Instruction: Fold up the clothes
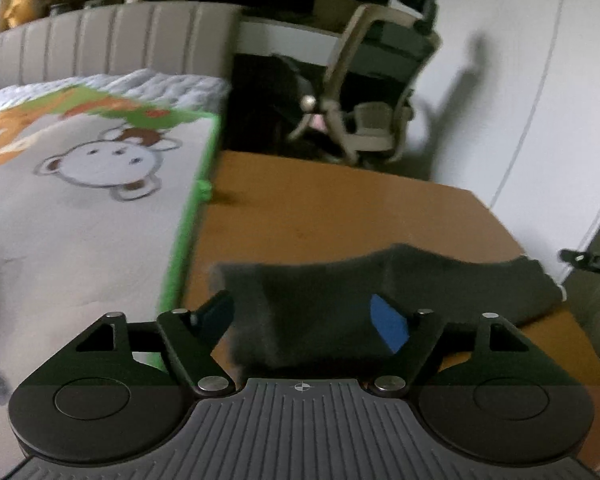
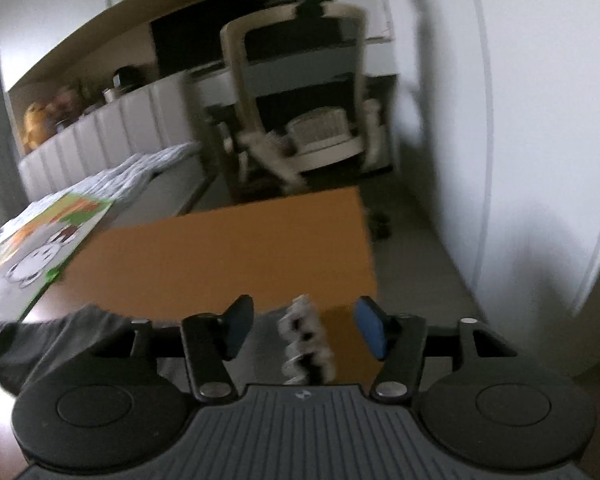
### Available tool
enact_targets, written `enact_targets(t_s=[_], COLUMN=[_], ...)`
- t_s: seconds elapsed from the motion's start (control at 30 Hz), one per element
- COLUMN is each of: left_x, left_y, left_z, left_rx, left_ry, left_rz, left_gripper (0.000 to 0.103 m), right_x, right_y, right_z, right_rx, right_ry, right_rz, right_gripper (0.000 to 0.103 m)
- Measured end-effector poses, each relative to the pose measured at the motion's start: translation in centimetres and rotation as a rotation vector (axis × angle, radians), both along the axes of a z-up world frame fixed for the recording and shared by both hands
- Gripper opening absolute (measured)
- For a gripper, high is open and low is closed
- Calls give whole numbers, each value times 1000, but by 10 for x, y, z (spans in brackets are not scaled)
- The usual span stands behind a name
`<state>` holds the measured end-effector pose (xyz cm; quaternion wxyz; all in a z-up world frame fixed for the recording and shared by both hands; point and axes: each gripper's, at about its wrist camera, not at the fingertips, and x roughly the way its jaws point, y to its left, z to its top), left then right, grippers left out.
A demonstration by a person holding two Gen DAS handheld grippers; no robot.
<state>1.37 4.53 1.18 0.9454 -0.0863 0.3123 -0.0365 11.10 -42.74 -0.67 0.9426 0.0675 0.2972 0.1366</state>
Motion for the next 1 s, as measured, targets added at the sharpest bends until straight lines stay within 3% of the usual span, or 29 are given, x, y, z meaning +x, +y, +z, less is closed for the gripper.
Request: enact_targets(t_s=[0.07,0.1,0.13,0.2,0.3,0.4,0.53,0.57,0.6,0.63,0.7,0.77,0.87,1.0], left_x=[10,15,20,27,30,33,33,31,29,26,22,19,18,20], left_y=[-10,-14,-18,-24,-29,-29,-22,-22,-22,-22,-23,-27,-34,-35], left_z=[-5,-8,-10,-11,-11,-19,-40,-39,-38,-38,-35,-34,-39,-52], left_rx=[-9,-13,-15,-16,-13,-7,-18,-18,-18,-18,-23,-49,-74,-71], left_ry=[9,19,28,36,30,46,107,101,95,89,74,60,64,86], left_rz=[-24,-31,-37,-47,-64,-47,-11,-14,-18,-21,-30,-43,-42,2], left_gripper=[90,91,91,93,94,95,95,95,95,95,97,98,98,99], right_x=[6,9,11,8,0,5,25,27,28,26,16,3,-13,-16], right_y=[11,16,22,36,46,45,32,27,21,13,-3,-9,-1,28], right_z=[-12,-19,-23,-15,20,43,7,-5,-16,-20,-18,-5,9,4], right_rx=[-20,-33,-50,-92,-123,-142,-171,-183,-184,-158,-71,-7,32,97], right_ry=[48,75,88,44,-100,-174,-20,27,63,73,58,-7,-85,-75], right_rz=[26,37,56,114,160,149,75,40,6,-24,-66,-71,-26,63], right_gripper=[63,56,27,15,13,13,15,25,45,55,86,96,98,101])
